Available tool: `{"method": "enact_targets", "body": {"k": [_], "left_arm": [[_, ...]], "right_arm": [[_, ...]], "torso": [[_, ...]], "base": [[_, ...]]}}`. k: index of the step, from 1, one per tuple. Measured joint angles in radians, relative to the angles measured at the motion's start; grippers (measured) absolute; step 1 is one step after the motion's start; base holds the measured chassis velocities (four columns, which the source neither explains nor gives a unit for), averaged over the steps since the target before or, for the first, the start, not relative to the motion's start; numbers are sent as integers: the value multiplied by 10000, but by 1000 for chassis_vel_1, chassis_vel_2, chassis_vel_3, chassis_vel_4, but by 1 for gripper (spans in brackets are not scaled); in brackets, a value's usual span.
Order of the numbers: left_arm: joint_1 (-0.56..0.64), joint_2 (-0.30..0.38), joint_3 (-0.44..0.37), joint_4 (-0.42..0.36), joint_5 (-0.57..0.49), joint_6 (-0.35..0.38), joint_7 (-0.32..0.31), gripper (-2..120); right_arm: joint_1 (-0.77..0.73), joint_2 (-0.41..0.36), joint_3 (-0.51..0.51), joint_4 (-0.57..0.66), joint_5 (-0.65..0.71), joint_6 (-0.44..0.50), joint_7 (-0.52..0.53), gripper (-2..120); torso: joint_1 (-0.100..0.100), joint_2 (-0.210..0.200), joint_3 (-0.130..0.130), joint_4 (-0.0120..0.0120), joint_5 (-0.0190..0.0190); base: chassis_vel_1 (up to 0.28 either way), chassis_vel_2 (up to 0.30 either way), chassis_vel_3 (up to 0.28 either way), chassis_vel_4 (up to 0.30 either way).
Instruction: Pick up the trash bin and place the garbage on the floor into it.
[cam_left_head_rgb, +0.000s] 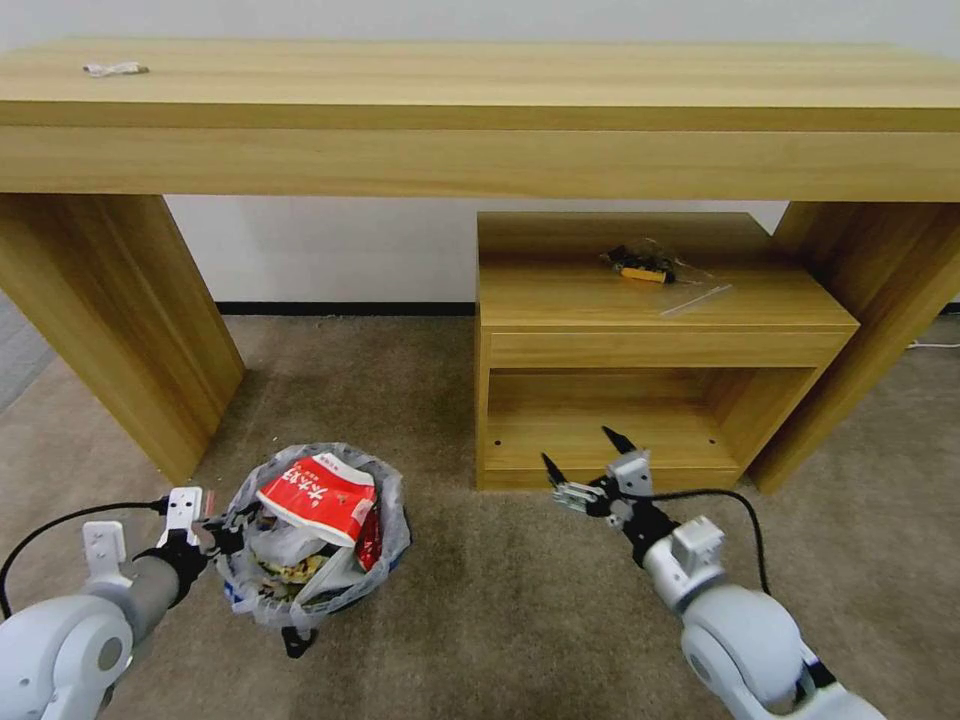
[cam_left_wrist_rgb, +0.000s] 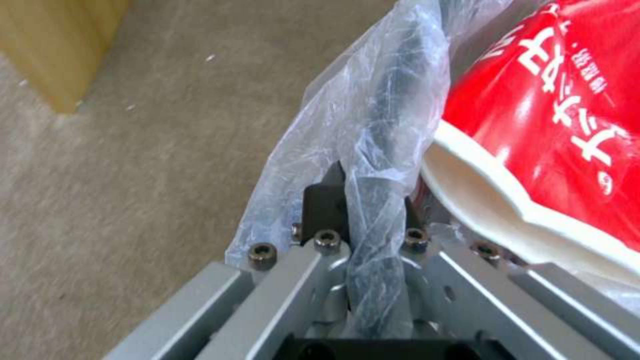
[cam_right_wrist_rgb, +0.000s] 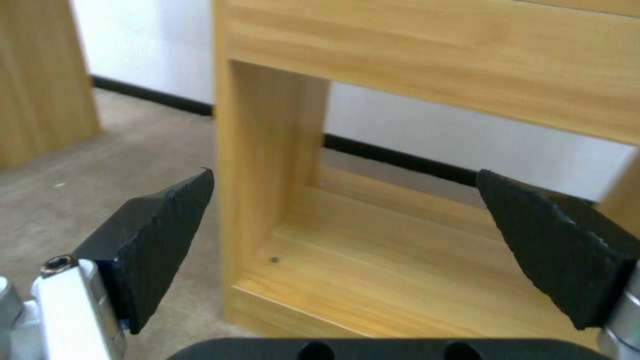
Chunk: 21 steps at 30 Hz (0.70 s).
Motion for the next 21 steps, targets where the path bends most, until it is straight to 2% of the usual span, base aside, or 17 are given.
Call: {"method": "enact_targets", "body": {"k": [3, 10, 15, 21], "left_arm": [[-60, -125, -105, 243, -8, 0, -97, 0], [-220, -314, -190, 652, -48, 0, -306, 0], [-437, -352, -149, 910, -411, 0, -920, 0], [-591, -351, -87, 1240, -575, 0, -1064, 0]], "right_arm": [[-648, 247, 681, 181, -128, 367, -104, 100], [-1533, 547, 1489, 440, -152, 947, -181, 100], [-1579, 747, 1570, 569, -102, 995, -176, 100], [-1426, 827, 1440, 591, -73, 945, -86, 100]], "torso": [[0, 0, 0, 1, -1], [0, 0, 0, 0, -1], [0, 0, 1, 2, 0], [0, 1, 1, 1, -1]], "base": [[0, 0, 0, 0], [0, 0, 0, 0], [0, 0, 0, 0], [0, 0, 0, 0]]}}
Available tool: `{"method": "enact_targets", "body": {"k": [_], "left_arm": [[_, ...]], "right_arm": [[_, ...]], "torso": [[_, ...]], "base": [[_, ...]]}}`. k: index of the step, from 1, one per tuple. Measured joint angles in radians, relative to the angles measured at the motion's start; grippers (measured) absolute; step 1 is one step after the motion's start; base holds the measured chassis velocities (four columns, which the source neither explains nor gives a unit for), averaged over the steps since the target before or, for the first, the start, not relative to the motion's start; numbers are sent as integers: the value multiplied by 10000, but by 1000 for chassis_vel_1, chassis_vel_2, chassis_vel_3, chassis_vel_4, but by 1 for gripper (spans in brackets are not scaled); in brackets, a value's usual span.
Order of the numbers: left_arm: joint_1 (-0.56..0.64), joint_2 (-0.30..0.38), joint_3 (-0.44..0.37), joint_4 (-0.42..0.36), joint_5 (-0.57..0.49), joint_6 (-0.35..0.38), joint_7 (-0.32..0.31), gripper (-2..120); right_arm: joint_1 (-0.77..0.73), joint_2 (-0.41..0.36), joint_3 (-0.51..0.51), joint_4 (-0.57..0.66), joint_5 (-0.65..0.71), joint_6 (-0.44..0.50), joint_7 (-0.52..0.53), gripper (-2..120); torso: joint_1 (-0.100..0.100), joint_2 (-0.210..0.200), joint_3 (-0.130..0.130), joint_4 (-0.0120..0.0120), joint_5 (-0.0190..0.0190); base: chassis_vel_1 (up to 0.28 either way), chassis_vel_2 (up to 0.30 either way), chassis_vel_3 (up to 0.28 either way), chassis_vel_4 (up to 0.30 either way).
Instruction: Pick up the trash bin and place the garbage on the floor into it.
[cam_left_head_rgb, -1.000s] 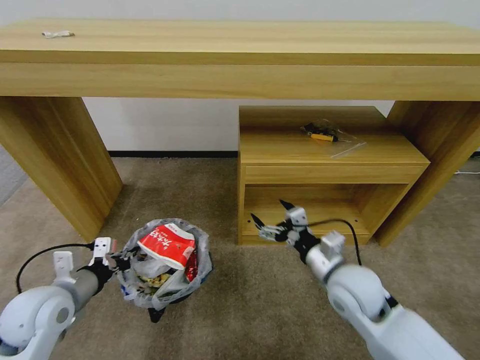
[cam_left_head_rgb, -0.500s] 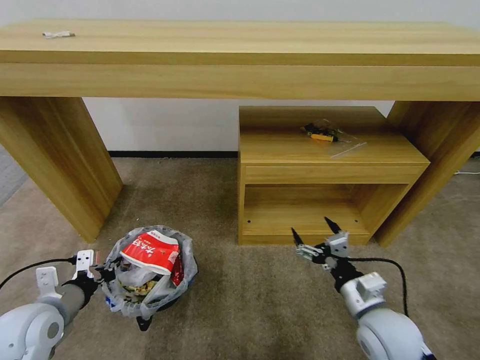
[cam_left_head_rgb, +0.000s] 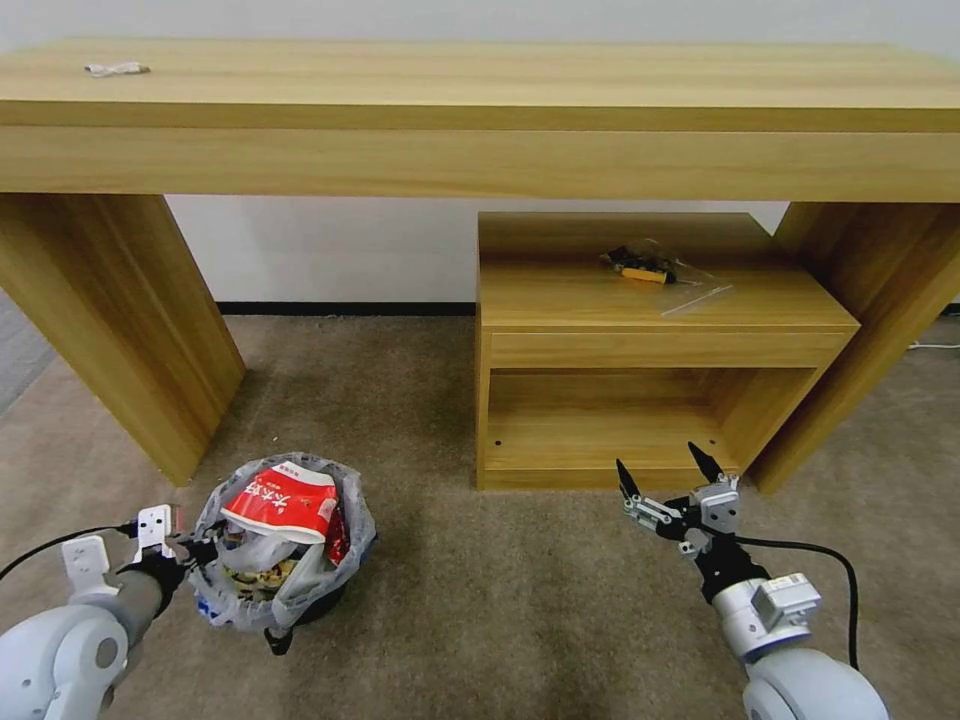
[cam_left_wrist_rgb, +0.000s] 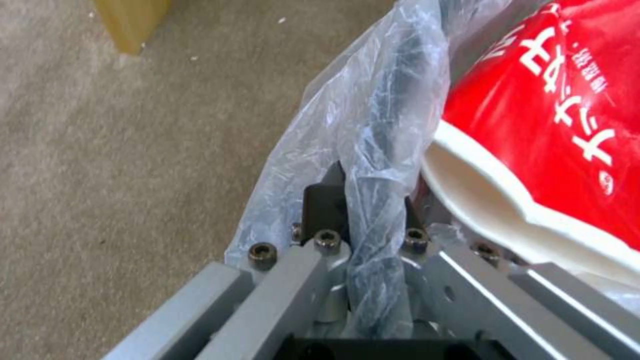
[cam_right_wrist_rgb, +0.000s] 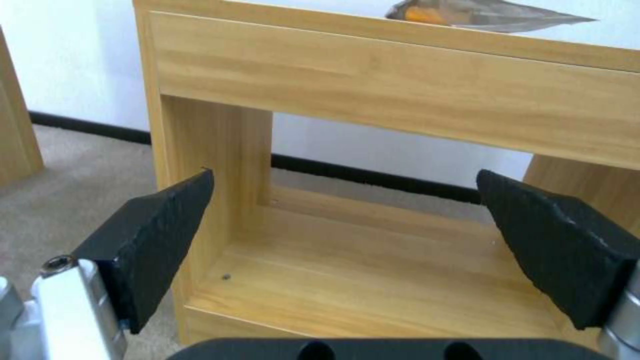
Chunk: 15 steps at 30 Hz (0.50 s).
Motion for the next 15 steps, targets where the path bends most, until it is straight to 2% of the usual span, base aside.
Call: {"method": "enact_targets", "body": {"k": [15], "left_arm": [[-110, -59, -31, 649, -483, -2, -120, 0]], "right_arm": [[252, -22, -347, 101, 82, -143, 189, 100]], "torso": [[1, 0, 0, 0, 3]], "base": [[0, 0, 0, 0]]}}
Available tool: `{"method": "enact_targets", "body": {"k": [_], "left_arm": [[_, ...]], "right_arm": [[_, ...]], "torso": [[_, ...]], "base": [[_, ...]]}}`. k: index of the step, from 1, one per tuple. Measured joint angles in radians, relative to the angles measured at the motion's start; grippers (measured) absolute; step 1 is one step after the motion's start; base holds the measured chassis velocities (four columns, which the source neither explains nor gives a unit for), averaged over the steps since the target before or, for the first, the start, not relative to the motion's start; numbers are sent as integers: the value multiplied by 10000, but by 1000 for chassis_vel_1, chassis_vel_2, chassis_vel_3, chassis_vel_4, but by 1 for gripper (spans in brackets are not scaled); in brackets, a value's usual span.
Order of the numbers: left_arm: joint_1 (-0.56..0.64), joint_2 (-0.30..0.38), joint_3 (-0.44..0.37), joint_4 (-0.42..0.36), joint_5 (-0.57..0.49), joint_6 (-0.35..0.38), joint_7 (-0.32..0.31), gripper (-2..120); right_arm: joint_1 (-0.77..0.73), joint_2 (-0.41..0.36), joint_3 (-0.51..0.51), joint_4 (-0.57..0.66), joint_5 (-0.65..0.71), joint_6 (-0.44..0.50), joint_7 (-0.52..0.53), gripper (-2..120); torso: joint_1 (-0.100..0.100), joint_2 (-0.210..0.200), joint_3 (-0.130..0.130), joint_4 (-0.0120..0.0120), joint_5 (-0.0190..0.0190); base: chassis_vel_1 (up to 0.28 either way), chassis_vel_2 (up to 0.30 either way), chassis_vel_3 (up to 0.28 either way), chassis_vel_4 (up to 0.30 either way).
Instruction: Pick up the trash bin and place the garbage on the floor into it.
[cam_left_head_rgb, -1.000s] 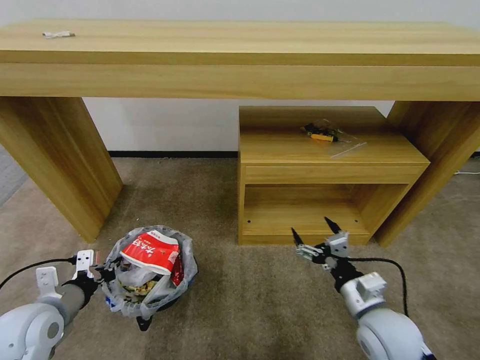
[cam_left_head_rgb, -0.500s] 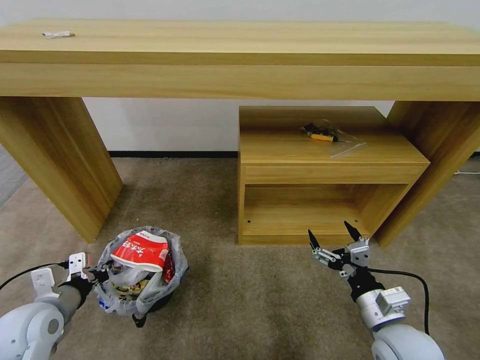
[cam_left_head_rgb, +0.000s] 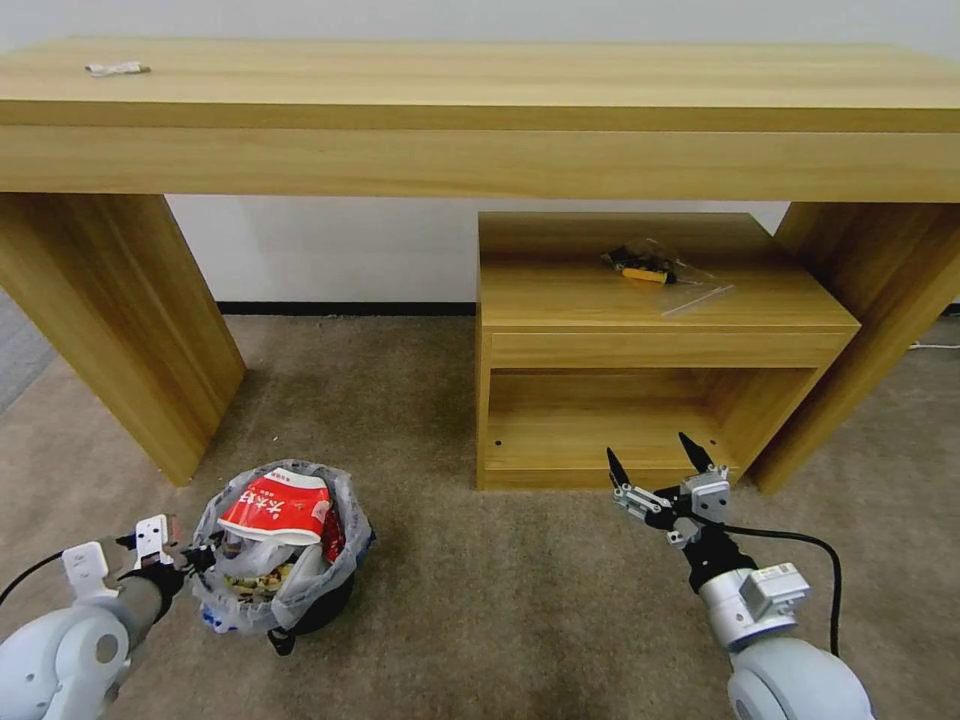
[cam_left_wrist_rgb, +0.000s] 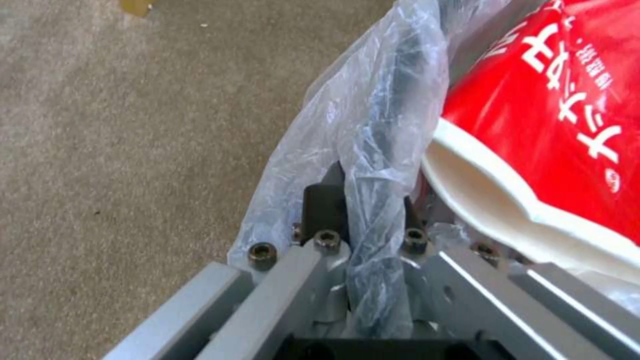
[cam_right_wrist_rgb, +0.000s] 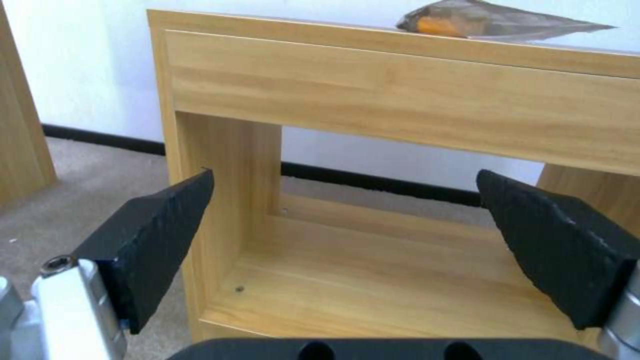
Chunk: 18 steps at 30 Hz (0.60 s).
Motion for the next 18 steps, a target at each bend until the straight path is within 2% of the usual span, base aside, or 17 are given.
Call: {"method": "enact_targets", "body": {"k": [11, 18], "left_arm": [[-31, -83, 56, 85, 47, -6, -31, 1], [14, -67, 64, 12, 78, -1, -85, 28]], "right_arm": [[61, -43, -92, 8, 57, -6, 19, 100], [62, -53, -156, -12, 87, -6, 19, 100]], "torso": [[0, 0, 0, -1, -1], [0, -2, 0, -1, -5]], "base": [[0, 0, 0, 0], [0, 0, 0, 0]]}}
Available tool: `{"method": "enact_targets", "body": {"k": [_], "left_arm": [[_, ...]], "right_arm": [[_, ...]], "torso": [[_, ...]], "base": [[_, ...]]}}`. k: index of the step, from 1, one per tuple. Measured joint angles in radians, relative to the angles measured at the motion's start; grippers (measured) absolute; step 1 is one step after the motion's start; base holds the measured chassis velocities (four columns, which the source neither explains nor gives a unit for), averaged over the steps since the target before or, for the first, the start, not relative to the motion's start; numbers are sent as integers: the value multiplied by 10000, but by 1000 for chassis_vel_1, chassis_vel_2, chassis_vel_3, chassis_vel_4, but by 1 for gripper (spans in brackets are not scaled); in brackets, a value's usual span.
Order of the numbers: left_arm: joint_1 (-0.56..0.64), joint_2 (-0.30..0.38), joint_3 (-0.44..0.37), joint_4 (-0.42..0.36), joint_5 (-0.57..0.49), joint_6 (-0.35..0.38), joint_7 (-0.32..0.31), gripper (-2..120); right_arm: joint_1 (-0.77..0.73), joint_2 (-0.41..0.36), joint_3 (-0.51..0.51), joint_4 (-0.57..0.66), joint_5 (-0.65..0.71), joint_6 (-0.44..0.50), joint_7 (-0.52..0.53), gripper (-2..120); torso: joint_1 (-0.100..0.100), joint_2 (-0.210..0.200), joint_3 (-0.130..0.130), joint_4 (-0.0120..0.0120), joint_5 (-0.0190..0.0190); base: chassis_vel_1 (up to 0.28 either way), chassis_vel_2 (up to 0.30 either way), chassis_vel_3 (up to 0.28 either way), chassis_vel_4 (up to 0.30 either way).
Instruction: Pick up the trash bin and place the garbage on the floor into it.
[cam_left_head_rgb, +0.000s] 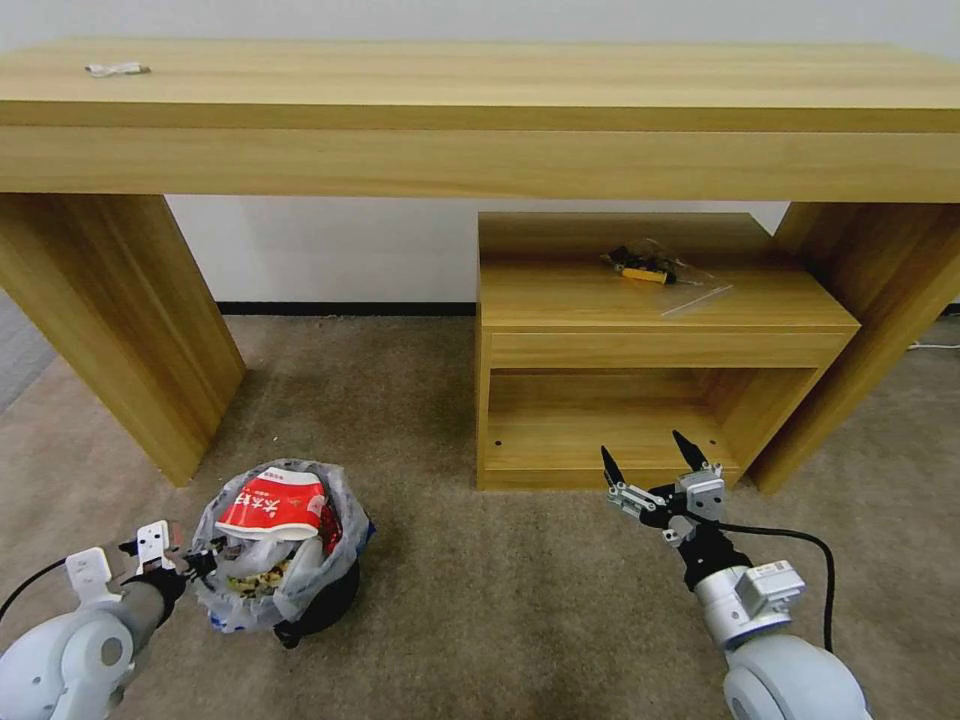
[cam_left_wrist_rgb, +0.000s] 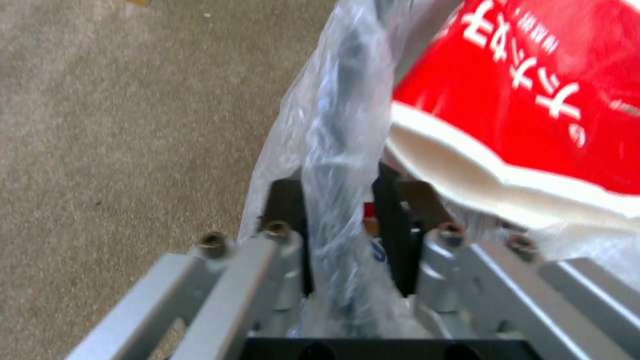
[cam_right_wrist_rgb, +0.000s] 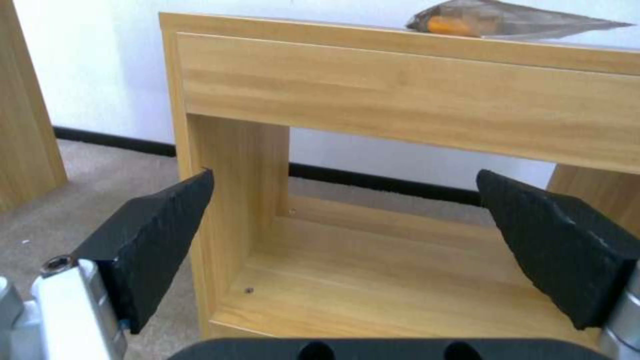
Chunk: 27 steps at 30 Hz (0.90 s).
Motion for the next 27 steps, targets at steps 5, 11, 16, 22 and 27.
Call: {"method": "enact_targets", "body": {"k": [5, 11, 16, 22, 27], "left_arm": [[-3, 53, 3, -167, -39, 4, -55, 42], [136, 114, -90, -485, -114, 4, -101, 69], [301, 226, -247, -764, -135, 5, 25, 83], [385, 471, -650, -929, -95, 5, 688, 99], [517, 556, -1051, -1004, 34, 5, 1259, 100]], "right_arm": [[-5, 10, -41, -11, 2, 3, 0, 100], [-39, 5, -78, -11, 6, 10, 10, 100], [-40, 6, -121, -10, 10, 13, 27, 100], [-35, 32, -242, -8, 6, 36, 110, 100], [-40, -17, -237, -2, 21, 37, 120, 100]], "torso": [[0, 0, 0, 0, 2], [0, 0, 0, 0, 3], [0, 0, 0, 2, 3], [0, 0, 0, 0, 3], [0, 0, 0, 0, 2]], "base": [[0, 0, 0, 0], [0, 0, 0, 0], [0, 0, 0, 0], [0, 0, 0, 0], [0, 0, 0, 0]]}}
